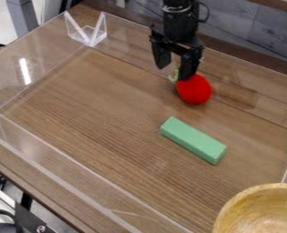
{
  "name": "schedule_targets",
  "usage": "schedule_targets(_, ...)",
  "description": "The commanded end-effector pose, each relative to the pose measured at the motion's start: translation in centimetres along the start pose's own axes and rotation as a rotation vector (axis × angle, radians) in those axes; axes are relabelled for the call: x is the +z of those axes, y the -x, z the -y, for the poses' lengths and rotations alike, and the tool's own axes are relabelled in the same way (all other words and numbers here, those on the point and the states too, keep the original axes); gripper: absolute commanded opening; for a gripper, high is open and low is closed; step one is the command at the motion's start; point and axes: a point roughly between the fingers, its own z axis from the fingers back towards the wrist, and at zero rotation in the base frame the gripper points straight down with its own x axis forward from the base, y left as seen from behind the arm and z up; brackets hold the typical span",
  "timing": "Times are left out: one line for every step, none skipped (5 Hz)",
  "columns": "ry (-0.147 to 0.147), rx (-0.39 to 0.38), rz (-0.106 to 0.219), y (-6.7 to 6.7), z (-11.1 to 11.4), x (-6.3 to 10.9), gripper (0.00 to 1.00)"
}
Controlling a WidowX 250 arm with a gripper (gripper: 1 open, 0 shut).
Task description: Move the red fruit to the right
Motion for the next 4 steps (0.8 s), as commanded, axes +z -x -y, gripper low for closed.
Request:
schedule_targets(-0.028,-0.031,0.063,-1.2,0.2,3.5,1.0)
schedule_targets(-0.028,-0.049,0.061,-1.4,0.8,2.7,1.0)
schedule_targets(-0.027,-0.067,0.051,-1.1,1.3,1.8,1.0)
schedule_targets(-0.028,-0.11,0.044,-1.1,2.1,0.7,1.0)
